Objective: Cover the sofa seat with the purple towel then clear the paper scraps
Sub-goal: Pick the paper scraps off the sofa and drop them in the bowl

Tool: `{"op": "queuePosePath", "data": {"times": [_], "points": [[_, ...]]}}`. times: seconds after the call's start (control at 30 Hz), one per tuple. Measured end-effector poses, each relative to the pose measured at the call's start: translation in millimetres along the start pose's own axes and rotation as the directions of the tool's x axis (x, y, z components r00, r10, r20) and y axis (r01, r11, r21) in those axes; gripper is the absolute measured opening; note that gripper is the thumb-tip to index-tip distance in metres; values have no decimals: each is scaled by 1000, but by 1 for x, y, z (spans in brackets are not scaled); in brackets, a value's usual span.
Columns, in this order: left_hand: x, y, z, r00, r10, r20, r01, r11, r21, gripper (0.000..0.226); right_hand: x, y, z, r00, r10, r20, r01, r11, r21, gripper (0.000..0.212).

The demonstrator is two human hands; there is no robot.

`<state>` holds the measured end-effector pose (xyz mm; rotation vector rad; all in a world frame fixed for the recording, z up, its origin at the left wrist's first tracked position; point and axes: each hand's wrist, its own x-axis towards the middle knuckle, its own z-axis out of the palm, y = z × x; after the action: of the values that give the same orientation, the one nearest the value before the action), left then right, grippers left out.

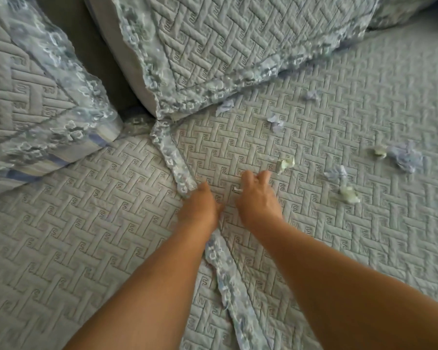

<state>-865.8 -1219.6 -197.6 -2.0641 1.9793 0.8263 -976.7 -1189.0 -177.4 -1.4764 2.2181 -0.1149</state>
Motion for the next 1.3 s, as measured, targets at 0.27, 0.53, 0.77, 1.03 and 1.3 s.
{"op": "queuePosePath", "data": {"times": [0.27,0.53,0.77,1.03,1.3], "points": [[5,4,4,998,47,34,-49,996,70,26,9,7,-6,987,-96,131,99,995,-22,54],[-19,21,-19,994,98,-37,-103,985,-140,12,-6,12,-31,987,28,161,-52,987,152,56],[-46,51,-55,964,231,-132,-250,955,-157,25,-37,16,-67,989,112,94,-134,954,268,31],[-83,88,-88,932,314,-183,-354,898,-262,26,-67,27,-120,986,137,-99,-123,983,135,45],[-93,127,-70,937,316,-150,-345,905,-248,22,-68,60,-133,954,289,-81,-245,907,342,24]]}}
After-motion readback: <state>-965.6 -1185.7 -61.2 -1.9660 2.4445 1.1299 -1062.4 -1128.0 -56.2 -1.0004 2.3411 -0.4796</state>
